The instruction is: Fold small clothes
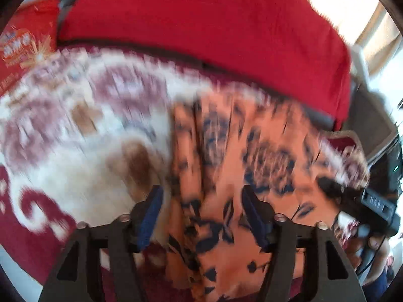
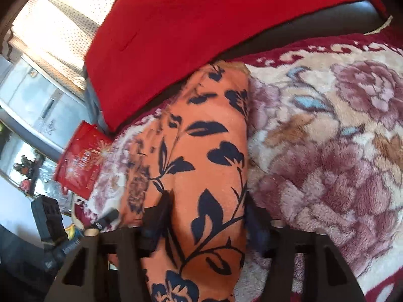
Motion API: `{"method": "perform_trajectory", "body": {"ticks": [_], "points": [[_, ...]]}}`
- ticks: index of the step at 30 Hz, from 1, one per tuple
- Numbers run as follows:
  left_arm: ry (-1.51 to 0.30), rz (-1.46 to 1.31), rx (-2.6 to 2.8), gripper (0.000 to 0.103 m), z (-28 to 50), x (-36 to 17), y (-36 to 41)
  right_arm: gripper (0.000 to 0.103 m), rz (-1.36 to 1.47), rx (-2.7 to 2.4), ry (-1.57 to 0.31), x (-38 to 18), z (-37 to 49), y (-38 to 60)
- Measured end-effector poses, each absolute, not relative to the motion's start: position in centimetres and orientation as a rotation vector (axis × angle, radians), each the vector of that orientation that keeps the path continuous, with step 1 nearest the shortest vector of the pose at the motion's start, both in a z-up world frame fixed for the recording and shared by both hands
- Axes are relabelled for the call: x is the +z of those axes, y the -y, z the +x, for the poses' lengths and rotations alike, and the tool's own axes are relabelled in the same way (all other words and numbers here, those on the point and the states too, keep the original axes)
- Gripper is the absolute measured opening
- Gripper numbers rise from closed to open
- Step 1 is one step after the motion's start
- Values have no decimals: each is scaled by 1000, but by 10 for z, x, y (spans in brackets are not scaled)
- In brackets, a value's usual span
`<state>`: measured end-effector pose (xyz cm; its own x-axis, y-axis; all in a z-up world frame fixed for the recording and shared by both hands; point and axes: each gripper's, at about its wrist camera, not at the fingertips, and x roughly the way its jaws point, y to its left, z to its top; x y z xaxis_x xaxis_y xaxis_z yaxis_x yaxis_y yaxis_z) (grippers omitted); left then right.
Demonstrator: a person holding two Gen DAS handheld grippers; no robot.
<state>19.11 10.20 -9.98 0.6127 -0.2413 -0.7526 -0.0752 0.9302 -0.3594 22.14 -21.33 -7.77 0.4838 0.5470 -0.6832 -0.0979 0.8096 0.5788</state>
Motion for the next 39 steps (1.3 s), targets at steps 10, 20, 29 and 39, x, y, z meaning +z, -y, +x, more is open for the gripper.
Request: {"method": "perform_trajectory", "body": {"ticks": [10, 20, 29, 39], "points": [[-1094, -496, -286, 36, 230, -143, -84, 40, 367, 505, -1084, -69, 255, 182], [-899, -383, -403, 34, 267, -43, 15, 44, 392, 479, -861, 31, 248, 286], [-964, -198, -225, 49, 259, -75, 45, 67, 441, 146, -835, -15, 229, 367], [-1003, -133, -217, 62, 251, -103, 69, 82, 355, 214, -989, -57, 269, 313]]}}
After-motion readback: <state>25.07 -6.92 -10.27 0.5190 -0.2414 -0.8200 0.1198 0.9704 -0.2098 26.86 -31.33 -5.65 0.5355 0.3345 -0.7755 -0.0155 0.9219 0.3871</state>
